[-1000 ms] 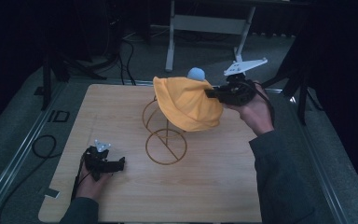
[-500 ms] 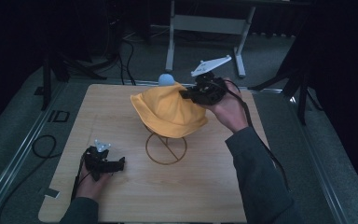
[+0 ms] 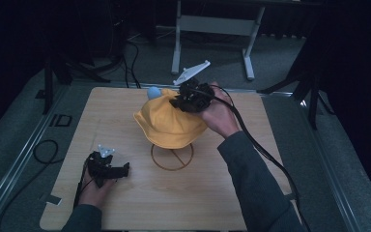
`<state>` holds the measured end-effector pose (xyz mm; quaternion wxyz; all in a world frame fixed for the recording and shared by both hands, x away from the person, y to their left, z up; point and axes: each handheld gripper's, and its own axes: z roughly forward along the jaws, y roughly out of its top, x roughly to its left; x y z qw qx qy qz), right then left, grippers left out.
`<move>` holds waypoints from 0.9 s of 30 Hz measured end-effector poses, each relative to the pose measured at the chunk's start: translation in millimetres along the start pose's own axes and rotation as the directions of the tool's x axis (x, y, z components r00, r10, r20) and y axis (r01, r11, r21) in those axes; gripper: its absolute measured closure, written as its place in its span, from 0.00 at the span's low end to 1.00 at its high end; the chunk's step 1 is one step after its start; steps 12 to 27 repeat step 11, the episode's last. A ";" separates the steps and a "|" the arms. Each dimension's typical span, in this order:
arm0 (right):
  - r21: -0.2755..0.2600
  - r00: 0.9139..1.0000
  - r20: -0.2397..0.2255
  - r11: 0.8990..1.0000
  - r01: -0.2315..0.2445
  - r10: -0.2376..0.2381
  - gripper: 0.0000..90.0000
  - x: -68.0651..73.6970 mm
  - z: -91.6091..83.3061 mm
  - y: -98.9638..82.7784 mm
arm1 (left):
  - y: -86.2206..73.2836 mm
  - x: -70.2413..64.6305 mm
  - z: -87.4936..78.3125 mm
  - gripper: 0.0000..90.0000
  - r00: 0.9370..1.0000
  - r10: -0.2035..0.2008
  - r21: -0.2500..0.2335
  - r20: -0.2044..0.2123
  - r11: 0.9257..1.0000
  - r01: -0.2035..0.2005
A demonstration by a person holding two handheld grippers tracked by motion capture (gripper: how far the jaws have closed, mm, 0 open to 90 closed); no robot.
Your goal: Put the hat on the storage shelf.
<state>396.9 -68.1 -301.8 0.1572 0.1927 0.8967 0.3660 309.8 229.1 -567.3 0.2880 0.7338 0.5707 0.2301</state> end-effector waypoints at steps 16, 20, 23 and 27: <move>-0.072 0.998 0.066 0.997 0.005 0.000 0.46 -2.7 -20.8 0.0 | 0.1 0.0 -0.1 0.00 1.000 0.000 0.001 0.001 1.000 0.000; -0.072 0.998 0.066 0.997 0.005 0.000 0.46 -2.7 -20.8 0.0 | 0.1 0.0 -0.1 0.00 1.000 0.000 0.001 0.001 1.000 0.000; -0.072 0.998 0.066 0.997 0.005 0.000 0.46 -2.7 -20.8 0.0 | 0.1 0.0 -0.1 0.00 1.000 0.000 0.001 0.001 1.000 0.000; -0.072 0.998 0.066 0.997 0.005 0.000 0.46 -2.7 -20.8 0.0 | 0.1 0.0 -0.1 0.00 1.000 0.000 0.001 0.001 1.000 0.000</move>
